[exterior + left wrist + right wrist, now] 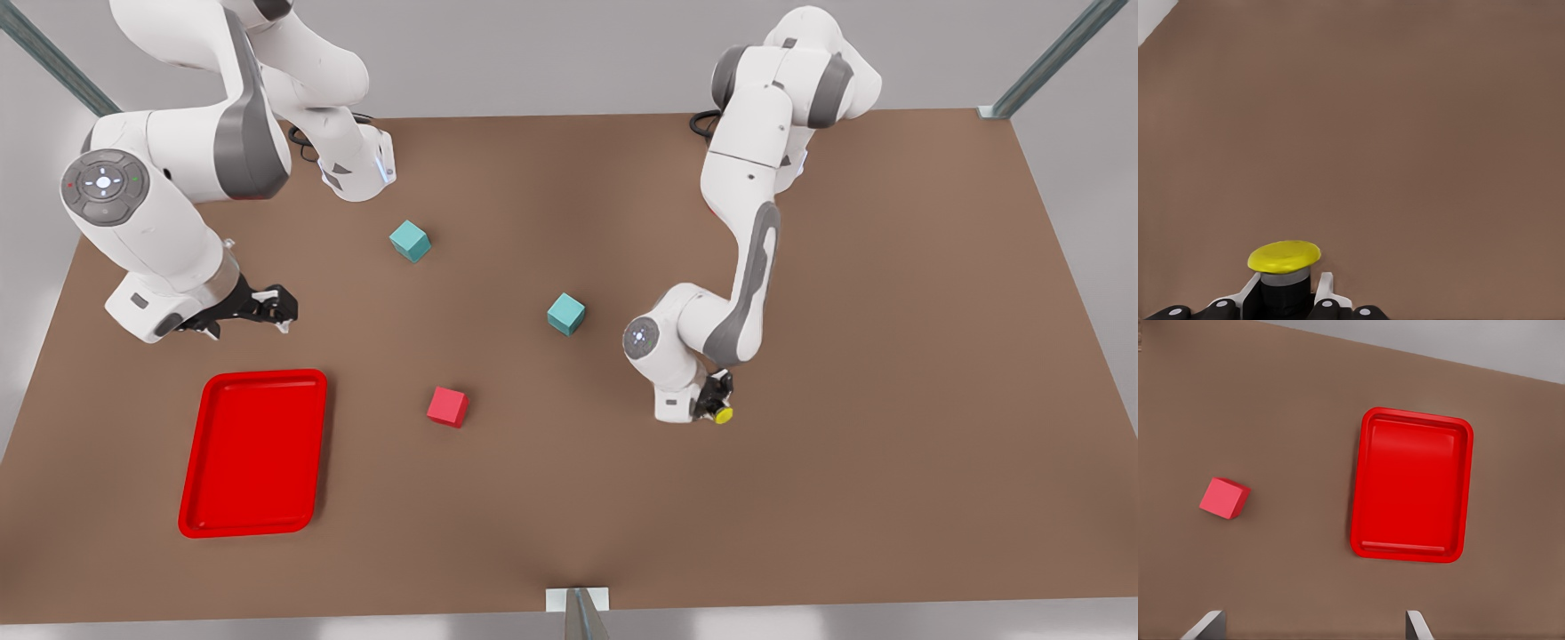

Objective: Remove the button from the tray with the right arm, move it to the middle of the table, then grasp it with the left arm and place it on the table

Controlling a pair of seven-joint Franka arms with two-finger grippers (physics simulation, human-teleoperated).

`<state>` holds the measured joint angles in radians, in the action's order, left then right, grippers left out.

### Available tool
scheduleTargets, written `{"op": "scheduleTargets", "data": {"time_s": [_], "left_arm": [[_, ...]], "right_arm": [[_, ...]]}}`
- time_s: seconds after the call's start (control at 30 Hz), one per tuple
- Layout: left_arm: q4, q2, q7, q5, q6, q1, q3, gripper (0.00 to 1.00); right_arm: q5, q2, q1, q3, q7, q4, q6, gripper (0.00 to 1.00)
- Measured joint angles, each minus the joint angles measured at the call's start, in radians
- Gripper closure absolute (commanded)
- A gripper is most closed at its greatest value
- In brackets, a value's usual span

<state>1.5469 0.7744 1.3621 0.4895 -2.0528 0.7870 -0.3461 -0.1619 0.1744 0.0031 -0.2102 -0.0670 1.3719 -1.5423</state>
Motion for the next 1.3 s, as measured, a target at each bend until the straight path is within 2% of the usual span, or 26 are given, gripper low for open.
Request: {"op": "scheduleTargets", "data": {"time_s": [0.27, 0.47, 0.73, 0.77, 0.8, 0.83, 0.87, 1.3], "left_arm": [[0.032, 0.093, 0.588, 0.323, 0.246, -0.03, 0.0, 0.58], [0.068, 0.178, 0.895, 0.478, 0.312, -0.029, 0.0, 0.58], [0.069, 0.235, 1.173, 0.567, 0.339, -0.038, 0.0, 0.57], [0.069, 0.237, 1.2, 0.572, 0.34, -0.038, 0.0, 0.53], [0.068, 0.24, 1.225, 0.579, 0.34, -0.039, 0.0, 0.39], [0.068, 0.243, 1.25, 0.588, 0.34, -0.044, 0.001, 0.09], [0.068, 0.244, 1.272, 0.597, 0.34, -0.048, 0.001, 0.0], [0.063, 0.252, 1.478, 0.62, 0.338, -0.049, 0.003, 0.0]], "right_arm": [[-0.002, 0.0, -0.002, 0.0, 0.004, -0.002, 0.005, 0.0], [-0.002, 0.0, -0.001, 0.0, 0.006, -0.002, 0.006, 0.0], [-0.007, 0.002, -0.002, 0.001, 0.008, -0.001, 0.006, 0.0], [-0.007, 0.002, -0.002, 0.0, 0.008, -0.001, 0.006, 0.0], [-0.008, 0.002, -0.002, 0.0, 0.009, -0.001, 0.006, 0.0], [-0.008, 0.002, -0.003, 0.001, 0.009, 0.0, 0.006, 0.0], [-0.008, 0.002, -0.003, 0.001, 0.009, 0.0, 0.006, 0.0], [-0.01, 0.002, -0.003, 0.001, 0.01, -0.002, 0.006, 0.0]]}}
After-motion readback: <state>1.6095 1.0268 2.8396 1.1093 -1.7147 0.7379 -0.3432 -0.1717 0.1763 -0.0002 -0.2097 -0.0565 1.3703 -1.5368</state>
